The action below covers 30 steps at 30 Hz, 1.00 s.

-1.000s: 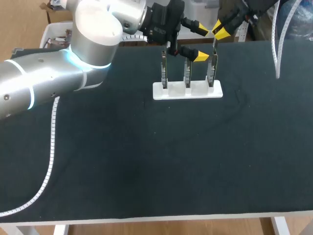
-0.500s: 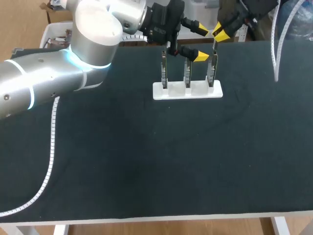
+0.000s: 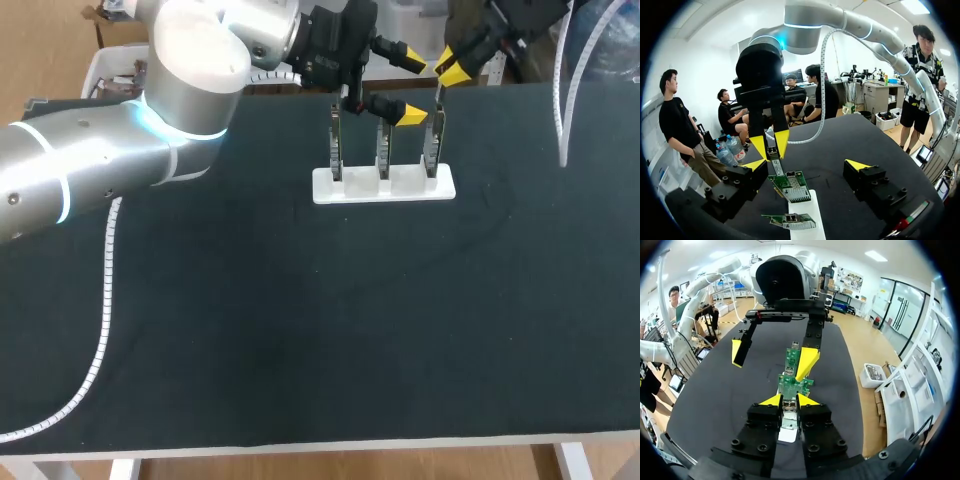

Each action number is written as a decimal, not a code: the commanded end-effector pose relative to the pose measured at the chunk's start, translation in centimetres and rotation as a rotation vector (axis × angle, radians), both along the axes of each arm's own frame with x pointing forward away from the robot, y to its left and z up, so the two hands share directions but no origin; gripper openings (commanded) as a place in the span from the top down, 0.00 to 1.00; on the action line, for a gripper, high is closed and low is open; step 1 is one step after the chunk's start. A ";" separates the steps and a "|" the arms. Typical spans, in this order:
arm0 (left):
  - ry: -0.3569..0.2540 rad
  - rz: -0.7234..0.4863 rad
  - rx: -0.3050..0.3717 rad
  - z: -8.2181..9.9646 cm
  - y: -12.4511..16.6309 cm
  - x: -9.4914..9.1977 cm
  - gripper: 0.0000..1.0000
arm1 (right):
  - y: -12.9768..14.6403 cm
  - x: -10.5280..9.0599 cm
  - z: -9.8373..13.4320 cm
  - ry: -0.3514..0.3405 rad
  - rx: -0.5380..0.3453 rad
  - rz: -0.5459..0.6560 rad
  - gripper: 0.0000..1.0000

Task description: Pick up the optical module with the left hand, and insert it into the network port with the right hand.

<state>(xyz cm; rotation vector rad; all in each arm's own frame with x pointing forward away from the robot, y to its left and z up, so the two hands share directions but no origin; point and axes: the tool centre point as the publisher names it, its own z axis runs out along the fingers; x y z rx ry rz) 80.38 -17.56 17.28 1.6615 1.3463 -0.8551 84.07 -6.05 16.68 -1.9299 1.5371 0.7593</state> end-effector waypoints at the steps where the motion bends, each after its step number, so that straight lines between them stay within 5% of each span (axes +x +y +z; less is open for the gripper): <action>1: 0.000 0.001 0.004 0.1 -0.1 0.0 0.00 | 0.2 0.7 0.0 0.088 -0.020 0.093 1.00; 30: 0.000 0.001 0.004 0.1 -0.1 0.0 0.00 | -0.4 -1.5 1.1 0.051 -0.005 0.096 1.00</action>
